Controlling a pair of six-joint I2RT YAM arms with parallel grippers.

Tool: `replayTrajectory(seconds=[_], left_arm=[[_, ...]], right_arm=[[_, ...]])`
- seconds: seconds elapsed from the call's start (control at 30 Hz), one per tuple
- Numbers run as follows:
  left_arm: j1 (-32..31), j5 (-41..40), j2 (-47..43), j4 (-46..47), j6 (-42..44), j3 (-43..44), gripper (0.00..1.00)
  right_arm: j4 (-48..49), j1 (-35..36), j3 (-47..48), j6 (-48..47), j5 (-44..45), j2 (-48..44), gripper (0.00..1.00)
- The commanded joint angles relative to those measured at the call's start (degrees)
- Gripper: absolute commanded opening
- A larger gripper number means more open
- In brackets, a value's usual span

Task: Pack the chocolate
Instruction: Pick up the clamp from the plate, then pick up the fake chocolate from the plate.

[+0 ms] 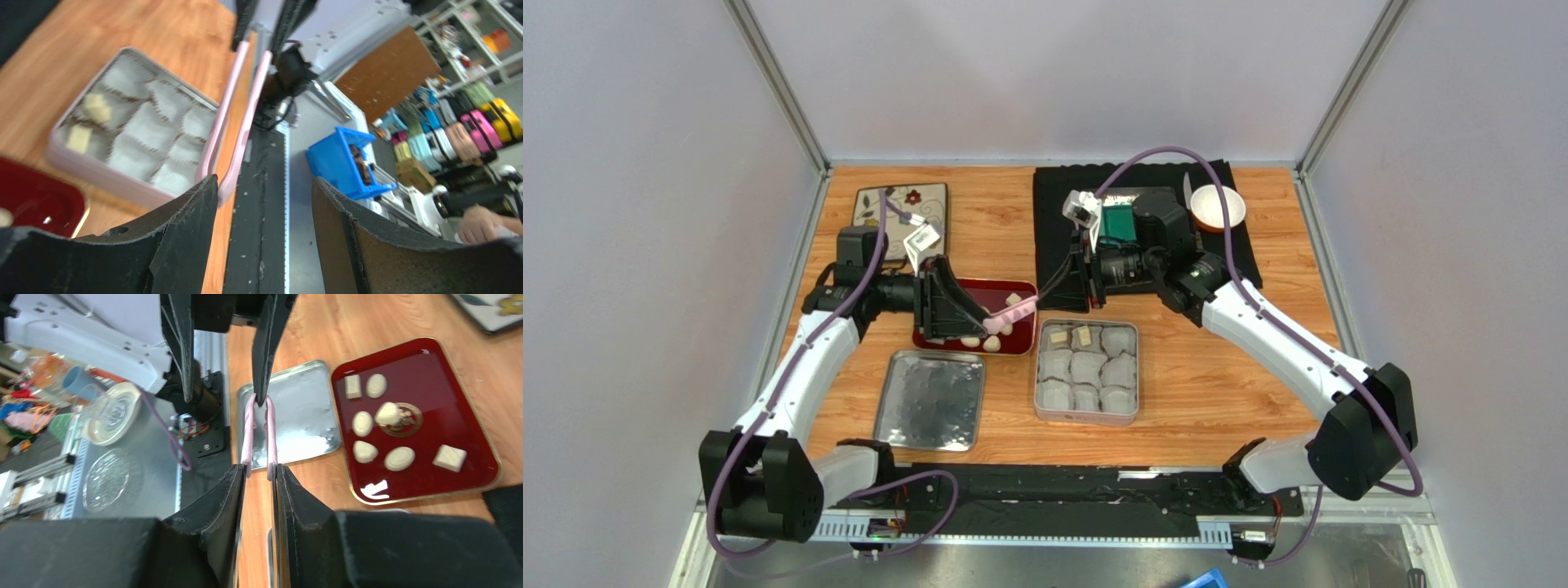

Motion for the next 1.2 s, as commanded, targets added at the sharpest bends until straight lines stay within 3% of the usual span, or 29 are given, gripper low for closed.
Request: replayTrajectory(seconds=[0.0,0.17,0.3,0.47,0.57,0.8,1.17], left_arm=[[2.6,-13.6,4.1,-12.9,9.1,8.2,0.66],[3.6,-30.1,8.6,-22.7,18.1,10.7,0.67],[8.1,-34.6,7.3,-20.1,19.7,7.7,0.67],[11.8,-46.1,5.7,-13.1,18.9,2.9,0.7],[12.3,-52.6,6.7,-9.8,19.6,0.5,0.7],[15.8,-52.1,12.1,-10.6,21.4,0.6,0.68],[19.6,-47.8,14.9,-10.6,23.8,-0.1,0.66]], right_arm=[[-1.1,-0.2,0.4,-0.1,8.9,-2.4,0.0],[-0.6,0.1,1.1,1.8,19.0,0.6,0.0],[-1.3,0.8,2.0,2.4,26.5,2.2,0.0],[-1.6,3.5,3.5,3.5,37.6,4.9,0.0],[-3.0,7.4,6.3,3.6,50.4,8.7,0.0],[-8.9,15.0,15.7,5.6,70.1,19.6,0.0],[-11.6,17.1,20.6,7.6,76.3,24.8,0.0]])
